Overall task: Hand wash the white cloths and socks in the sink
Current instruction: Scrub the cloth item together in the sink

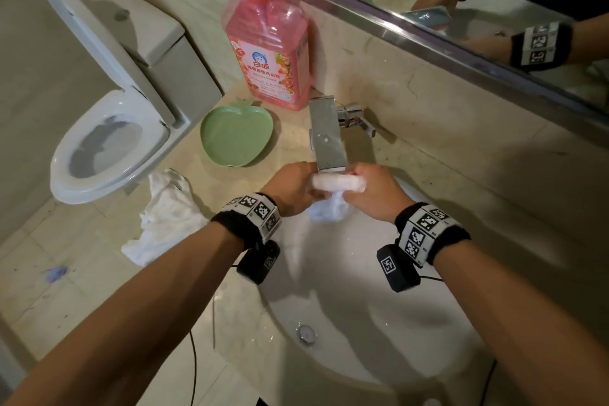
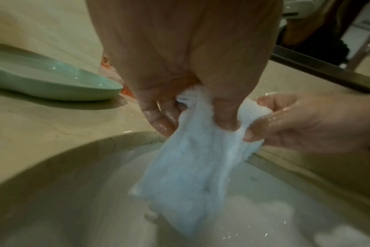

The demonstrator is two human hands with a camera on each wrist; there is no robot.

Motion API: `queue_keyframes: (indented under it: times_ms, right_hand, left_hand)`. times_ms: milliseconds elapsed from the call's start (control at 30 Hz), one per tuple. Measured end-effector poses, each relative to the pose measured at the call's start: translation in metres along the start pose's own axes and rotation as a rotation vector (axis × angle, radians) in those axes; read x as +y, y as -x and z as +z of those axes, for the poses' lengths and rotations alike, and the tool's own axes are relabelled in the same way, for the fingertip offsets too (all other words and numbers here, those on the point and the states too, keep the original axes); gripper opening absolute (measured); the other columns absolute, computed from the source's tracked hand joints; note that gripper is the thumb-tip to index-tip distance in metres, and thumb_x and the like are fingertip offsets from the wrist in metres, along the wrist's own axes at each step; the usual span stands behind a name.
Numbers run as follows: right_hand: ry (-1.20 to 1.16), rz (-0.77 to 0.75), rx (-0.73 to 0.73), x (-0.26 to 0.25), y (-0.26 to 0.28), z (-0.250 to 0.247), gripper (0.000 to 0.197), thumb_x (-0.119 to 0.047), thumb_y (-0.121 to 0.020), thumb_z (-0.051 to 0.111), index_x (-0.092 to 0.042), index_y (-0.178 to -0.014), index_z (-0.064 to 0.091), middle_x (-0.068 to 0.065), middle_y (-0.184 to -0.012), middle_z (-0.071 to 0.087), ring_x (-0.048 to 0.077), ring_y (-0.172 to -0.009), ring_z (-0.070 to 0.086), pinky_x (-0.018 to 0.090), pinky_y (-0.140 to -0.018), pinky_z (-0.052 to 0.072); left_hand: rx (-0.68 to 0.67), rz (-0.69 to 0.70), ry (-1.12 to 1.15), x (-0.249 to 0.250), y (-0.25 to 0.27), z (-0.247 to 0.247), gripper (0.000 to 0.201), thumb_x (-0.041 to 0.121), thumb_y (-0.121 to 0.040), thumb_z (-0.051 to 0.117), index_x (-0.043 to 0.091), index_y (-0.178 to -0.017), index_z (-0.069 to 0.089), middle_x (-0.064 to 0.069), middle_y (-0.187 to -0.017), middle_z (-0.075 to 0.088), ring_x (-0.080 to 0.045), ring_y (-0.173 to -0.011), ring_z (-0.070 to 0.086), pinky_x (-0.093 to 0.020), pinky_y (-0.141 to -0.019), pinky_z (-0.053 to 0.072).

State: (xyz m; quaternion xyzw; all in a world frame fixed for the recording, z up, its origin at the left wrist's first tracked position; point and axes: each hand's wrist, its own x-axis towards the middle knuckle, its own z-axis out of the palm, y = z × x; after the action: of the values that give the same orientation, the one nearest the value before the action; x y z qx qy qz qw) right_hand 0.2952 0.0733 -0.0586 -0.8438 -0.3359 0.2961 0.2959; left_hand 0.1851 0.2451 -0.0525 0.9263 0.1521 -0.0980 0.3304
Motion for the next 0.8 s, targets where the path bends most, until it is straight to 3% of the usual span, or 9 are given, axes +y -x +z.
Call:
queue_keyframes:
  times_ms: [67,100,200,233,333,467,633,700,800]
  right_hand:
    - [-0.013,-0.002,0.024,-0.001,-0.001,-0.003,0.028,-0.016,-0.078,0.074,-0.032,-0.095,0.058,-0.015,-0.081,0.061,0.002,-0.072,0.058,0.009,-0.051,0.037]
    - [0.01,0.002,0.032,-0.002,-0.001,-0.003,0.028,-0.02,-0.079,0.075,-0.031,-0.1,0.061,-0.014,-0.085,0.062,0.004,-0.074,0.058,0.009,-0.055,0.037]
    - [0.094,0.061,0.065,-0.004,-0.004,-0.001,0.033,-0.032,-0.082,0.075,-0.022,-0.111,0.066,-0.005,-0.094,0.066,0.015,-0.082,0.062,0.026,-0.07,0.05]
    - [0.111,0.085,0.073,-0.004,-0.006,-0.001,0.032,-0.036,-0.082,0.076,-0.022,-0.109,0.067,-0.003,-0.093,0.068,0.015,-0.08,0.063,0.028,-0.069,0.051]
    - [0.097,0.113,0.085,-0.011,-0.01,0.004,0.028,-0.037,-0.082,0.076,-0.022,-0.104,0.068,-0.004,-0.086,0.066,0.011,-0.073,0.061,0.024,-0.06,0.046]
    - [-0.023,0.11,0.091,-0.022,-0.013,0.022,0.03,-0.024,-0.087,0.071,-0.014,-0.115,0.065,0.004,-0.096,0.069,0.023,-0.087,0.067,0.033,-0.075,0.055]
    - [-0.28,0.144,0.053,-0.035,-0.011,0.042,0.045,-0.02,-0.076,0.08,-0.014,-0.119,0.067,0.004,-0.109,0.071,0.02,-0.103,0.067,0.033,-0.088,0.055]
    - [-0.301,0.131,0.038,-0.037,-0.012,0.044,0.042,-0.017,-0.072,0.083,-0.019,-0.111,0.066,0.001,-0.107,0.07,0.019,-0.102,0.066,0.032,-0.085,0.054]
    - [-0.28,0.128,0.04,-0.034,-0.016,0.04,0.036,-0.009,-0.079,0.076,-0.014,-0.114,0.066,0.005,-0.113,0.068,0.024,-0.107,0.064,0.035,-0.088,0.054]
  left_hand:
    - [0.012,-0.042,-0.124,-0.004,0.0,-0.005,0.034,0.052,-0.08,0.073,0.023,-0.091,0.06,0.002,-0.08,0.059,-0.022,-0.075,0.058,-0.026,-0.066,0.036]
    - [0.009,-0.062,-0.104,-0.008,0.001,-0.008,0.034,0.053,-0.08,0.073,0.025,-0.087,0.055,0.003,-0.08,0.058,-0.019,-0.073,0.055,-0.026,-0.066,0.035]
    - [-0.016,-0.026,0.185,-0.021,0.008,-0.017,0.023,0.028,-0.087,0.072,0.024,-0.091,0.049,0.003,-0.087,0.059,-0.018,-0.081,0.054,-0.027,-0.069,0.036]
    - [-0.013,-0.018,0.233,-0.023,0.01,-0.019,0.02,0.025,-0.09,0.068,0.022,-0.093,0.049,0.002,-0.088,0.059,-0.019,-0.082,0.055,-0.028,-0.068,0.037]
    - [0.028,-0.064,0.205,-0.024,0.014,-0.017,0.017,0.028,-0.096,0.059,0.017,-0.103,0.047,-0.002,-0.088,0.06,-0.024,-0.08,0.056,-0.03,-0.065,0.038]
    - [0.087,-0.198,0.188,-0.023,0.011,-0.013,0.022,0.028,-0.099,0.053,0.013,-0.111,0.044,-0.012,-0.096,0.065,-0.032,-0.083,0.062,-0.034,-0.068,0.043]
    - [-0.018,-0.225,0.517,-0.01,0.015,-0.01,0.022,0.024,-0.092,0.064,0.013,-0.104,0.049,-0.009,-0.103,0.064,-0.03,-0.089,0.067,-0.047,-0.084,0.056]
    - [-0.07,-0.265,0.718,-0.008,0.018,-0.006,0.018,0.017,-0.088,0.062,0.014,-0.105,0.056,-0.006,-0.102,0.061,-0.024,-0.092,0.061,-0.038,-0.086,0.053]
    - [-0.149,-0.259,0.863,-0.013,0.021,-0.008,0.026,0.006,-0.084,0.054,0.017,-0.106,0.061,-0.002,-0.101,0.061,-0.014,-0.091,0.058,-0.018,-0.074,0.048]
